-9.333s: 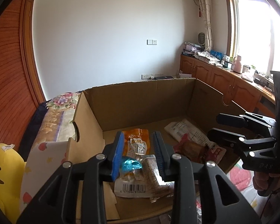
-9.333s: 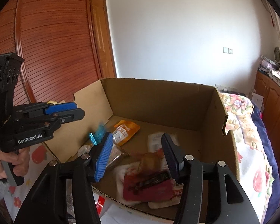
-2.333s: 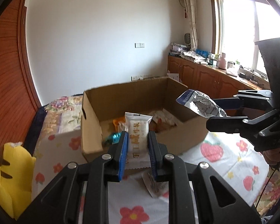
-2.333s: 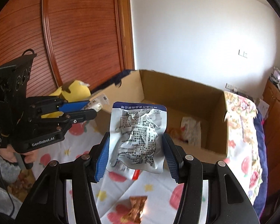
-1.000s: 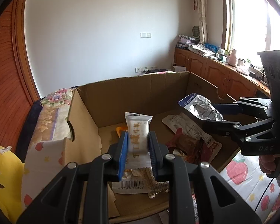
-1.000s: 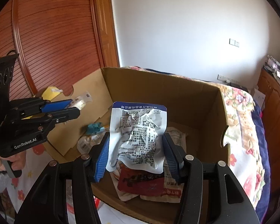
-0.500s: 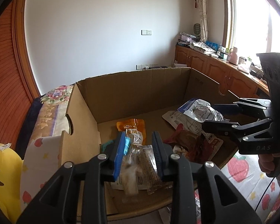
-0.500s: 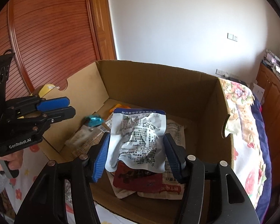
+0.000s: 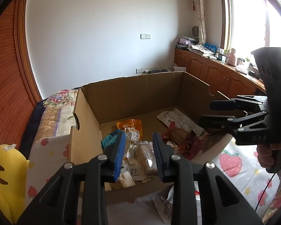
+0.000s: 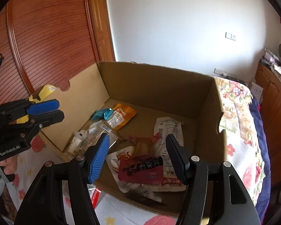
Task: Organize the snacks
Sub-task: 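Move both tools back down to the last snacks on the tablecloth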
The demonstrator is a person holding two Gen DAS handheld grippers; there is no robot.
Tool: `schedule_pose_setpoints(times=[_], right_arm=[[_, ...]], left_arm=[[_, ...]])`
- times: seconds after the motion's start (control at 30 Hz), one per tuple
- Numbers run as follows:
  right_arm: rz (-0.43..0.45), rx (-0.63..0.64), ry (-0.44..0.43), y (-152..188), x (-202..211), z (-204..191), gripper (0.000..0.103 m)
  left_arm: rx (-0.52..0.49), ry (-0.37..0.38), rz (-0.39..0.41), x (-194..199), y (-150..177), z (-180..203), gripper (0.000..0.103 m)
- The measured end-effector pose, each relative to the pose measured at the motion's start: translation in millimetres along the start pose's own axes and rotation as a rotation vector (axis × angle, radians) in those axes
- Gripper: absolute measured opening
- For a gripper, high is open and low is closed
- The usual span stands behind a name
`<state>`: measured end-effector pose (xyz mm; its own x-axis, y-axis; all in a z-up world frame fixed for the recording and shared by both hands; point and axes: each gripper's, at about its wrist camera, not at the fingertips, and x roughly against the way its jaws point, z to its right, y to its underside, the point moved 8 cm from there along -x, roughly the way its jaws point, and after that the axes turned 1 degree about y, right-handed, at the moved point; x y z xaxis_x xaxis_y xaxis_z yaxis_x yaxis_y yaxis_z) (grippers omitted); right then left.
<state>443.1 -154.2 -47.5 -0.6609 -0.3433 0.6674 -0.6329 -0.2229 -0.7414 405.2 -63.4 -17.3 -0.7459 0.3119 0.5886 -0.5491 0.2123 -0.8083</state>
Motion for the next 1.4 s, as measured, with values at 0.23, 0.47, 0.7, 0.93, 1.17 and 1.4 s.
schedule_pose_setpoints(times=[0.23,0.47,0.7,0.93,1.17,1.4], right_arm=[[0.034,-0.001,-0.006,5.8,40.1,-9.2,0.064],[0.042,0.009,-0.003,23.7,75.5,-26.1,0.064],[0.026,-0.005,-0.003,50.5,93.2,-34.7,0.064],[-0.023,-0.024,-0.003,82.0,90.4,-37.8,0.064],[-0.086,-0.041,-0.026,113.3,76.9,-42.4,0.064],[-0.158,-0.049,-0.057,141.3,58.1,-51.6,0.063]], left_arm=[[-0.008,0.013,0.016,26.3,2.1,12.2,0.029],[-0.023,0.021,0.025,49.9,9.4,24.4,0.031],[-0.02,0.031,0.016,63.9,26.4,34.5,0.033],[-0.003,0.029,-0.016,63.6,51.9,35.9,0.035],[0.007,0.029,-0.048,59.9,78.4,38.0,0.036],[0.01,0.027,-0.071,57.1,101.4,41.6,0.036]])
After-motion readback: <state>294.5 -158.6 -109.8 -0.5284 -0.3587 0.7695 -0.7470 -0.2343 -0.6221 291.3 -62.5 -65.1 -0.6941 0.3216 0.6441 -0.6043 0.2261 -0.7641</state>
